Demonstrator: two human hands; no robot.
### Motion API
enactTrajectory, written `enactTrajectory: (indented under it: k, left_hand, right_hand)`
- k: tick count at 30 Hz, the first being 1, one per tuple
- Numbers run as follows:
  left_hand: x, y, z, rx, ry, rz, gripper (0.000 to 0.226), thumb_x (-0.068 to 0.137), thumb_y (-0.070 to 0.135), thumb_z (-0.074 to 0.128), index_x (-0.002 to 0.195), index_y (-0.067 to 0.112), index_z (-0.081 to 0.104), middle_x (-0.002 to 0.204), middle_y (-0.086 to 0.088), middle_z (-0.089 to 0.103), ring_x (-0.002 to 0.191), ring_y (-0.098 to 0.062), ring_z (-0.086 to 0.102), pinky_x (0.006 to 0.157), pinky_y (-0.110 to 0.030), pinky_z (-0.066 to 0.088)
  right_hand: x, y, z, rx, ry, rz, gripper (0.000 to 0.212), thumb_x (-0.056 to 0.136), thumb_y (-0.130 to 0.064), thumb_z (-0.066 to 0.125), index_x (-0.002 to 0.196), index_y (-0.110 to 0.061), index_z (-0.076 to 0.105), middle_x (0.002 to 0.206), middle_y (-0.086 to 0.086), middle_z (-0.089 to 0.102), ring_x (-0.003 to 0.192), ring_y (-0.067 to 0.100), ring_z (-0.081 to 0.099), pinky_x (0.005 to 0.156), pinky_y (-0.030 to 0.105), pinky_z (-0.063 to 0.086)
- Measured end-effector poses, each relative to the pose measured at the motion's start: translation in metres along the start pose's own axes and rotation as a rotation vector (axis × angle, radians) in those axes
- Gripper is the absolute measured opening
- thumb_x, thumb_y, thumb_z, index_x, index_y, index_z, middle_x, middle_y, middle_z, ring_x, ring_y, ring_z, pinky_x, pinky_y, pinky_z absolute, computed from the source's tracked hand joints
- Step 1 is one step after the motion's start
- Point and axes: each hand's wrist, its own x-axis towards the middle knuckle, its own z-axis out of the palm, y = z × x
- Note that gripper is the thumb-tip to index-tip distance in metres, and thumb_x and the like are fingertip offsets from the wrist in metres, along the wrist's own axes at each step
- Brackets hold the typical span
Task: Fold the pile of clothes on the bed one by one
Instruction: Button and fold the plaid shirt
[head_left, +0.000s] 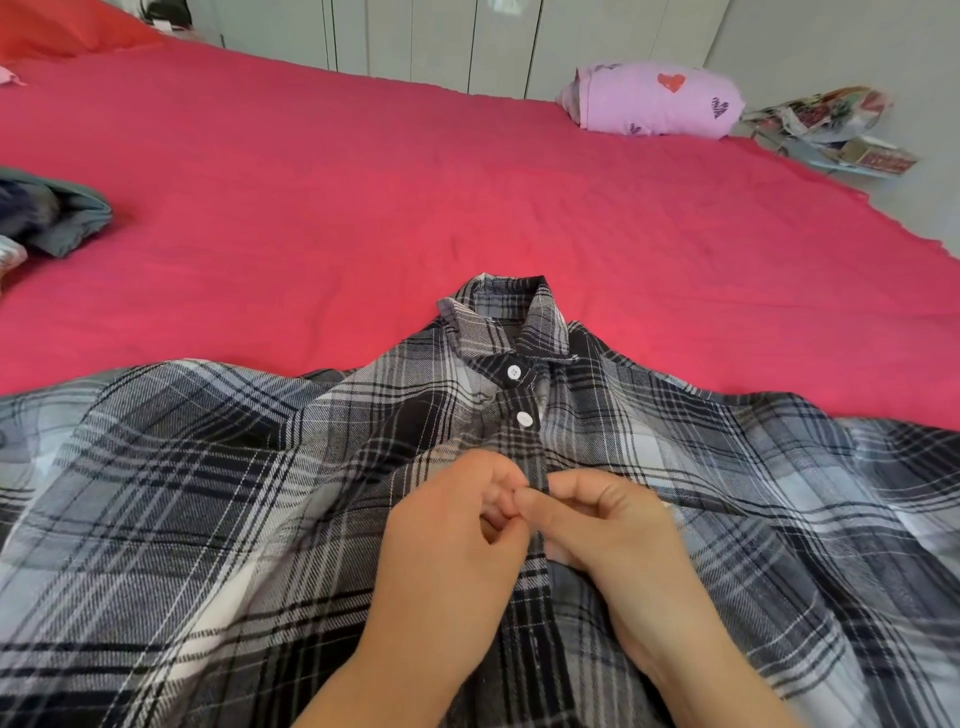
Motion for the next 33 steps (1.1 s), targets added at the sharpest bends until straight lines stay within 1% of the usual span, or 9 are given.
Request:
enactTrajectory:
  k: [4,8,13,19,22,24,26,30,33]
  left_hand:
    - [-0.001,0.002,0.001,0.023,0.013,0.034,0.026,0.076,0.021,0.07,0.076,0.041,0.054,0.072,0.017,0.062,0.087,0.007,0.055,0.078,-0.007,0.043]
    - [-0.002,0.002,0.002,0.047,0.024,0.076,0.034,0.074,0.017,0.074,0.075,0.044,0.053,0.072,0.018,0.062,0.086,0.006,0.056,0.078,-0.006,0.042]
    - [-0.002,0.003,0.001,0.058,0.038,0.096,0.042,0.074,0.018,0.074,0.075,0.05,0.047,0.072,0.022,0.06,0.088,0.011,0.055,0.076,0.0,0.04]
    - [0.0,0.003,-0.003,0.041,0.027,0.012,0.031,0.077,0.024,0.072,0.08,0.046,0.051,0.074,0.023,0.061,0.09,0.016,0.053,0.073,0.002,0.039]
    - [0.002,0.004,-0.004,0.031,0.007,-0.057,0.025,0.079,0.024,0.07,0.081,0.042,0.052,0.075,0.02,0.062,0.089,0.017,0.052,0.072,0.002,0.039]
    - [0.005,0.002,-0.005,-0.071,-0.012,-0.181,0.02,0.079,0.019,0.07,0.079,0.035,0.058,0.074,0.014,0.065,0.077,0.009,0.06,0.068,-0.007,0.047]
    - [0.009,-0.001,-0.006,-0.271,-0.025,-0.33,0.019,0.078,0.01,0.07,0.08,0.028,0.063,0.069,0.008,0.068,0.062,0.0,0.063,0.059,-0.015,0.05]
    - [0.013,-0.003,-0.01,-0.725,-0.106,-0.564,0.015,0.078,-0.005,0.065,0.086,0.008,0.066,0.06,-0.002,0.066,0.056,-0.011,0.06,0.055,-0.02,0.05]
    - [0.012,-0.006,-0.008,-0.686,-0.07,-0.557,0.015,0.079,-0.004,0.065,0.088,0.009,0.065,0.066,-0.004,0.068,0.059,-0.013,0.064,0.056,-0.02,0.051]
  right_hand:
    - [0.003,0.002,-0.004,0.047,-0.007,0.021,0.009,0.068,-0.019,0.071,0.062,-0.013,0.07,0.056,-0.001,0.063,0.048,0.002,0.056,0.047,0.013,0.043]
    - [0.007,0.007,-0.007,0.087,0.004,0.048,0.016,0.06,-0.026,0.073,0.065,-0.011,0.07,0.067,0.013,0.065,0.065,0.021,0.062,0.059,0.025,0.054]
    - [0.009,0.011,-0.01,0.125,0.014,0.051,0.015,0.059,-0.022,0.072,0.066,-0.01,0.069,0.067,0.012,0.064,0.061,0.018,0.062,0.055,0.023,0.053]
    - [0.011,0.017,-0.011,0.099,0.036,0.036,0.023,0.065,-0.018,0.073,0.082,-0.003,0.068,0.088,0.033,0.06,0.08,0.033,0.058,0.075,0.041,0.052]
    - [0.011,0.018,-0.01,0.031,-0.004,-0.026,0.005,0.078,-0.01,0.071,0.077,-0.006,0.068,0.074,0.023,0.06,0.069,0.024,0.055,0.064,0.031,0.05]
    - [0.01,0.018,-0.009,0.005,-0.032,-0.076,0.007,0.081,-0.005,0.067,0.075,-0.008,0.068,0.067,0.015,0.06,0.062,0.016,0.054,0.06,0.025,0.048]
    - [0.01,0.018,-0.008,0.001,-0.054,-0.121,0.016,0.082,-0.003,0.065,0.077,-0.016,0.071,0.072,0.004,0.068,0.067,0.014,0.061,0.066,0.025,0.051]
    - [0.007,0.018,-0.006,-0.126,-0.063,-0.185,0.013,0.081,-0.014,0.064,0.093,-0.018,0.069,0.09,0.013,0.07,0.089,0.035,0.065,0.085,0.042,0.053]
    - [0.007,0.023,-0.006,-0.308,0.015,-0.224,0.027,0.084,-0.003,0.063,0.095,-0.028,0.063,0.087,0.001,0.068,0.085,0.018,0.065,0.08,0.03,0.052]
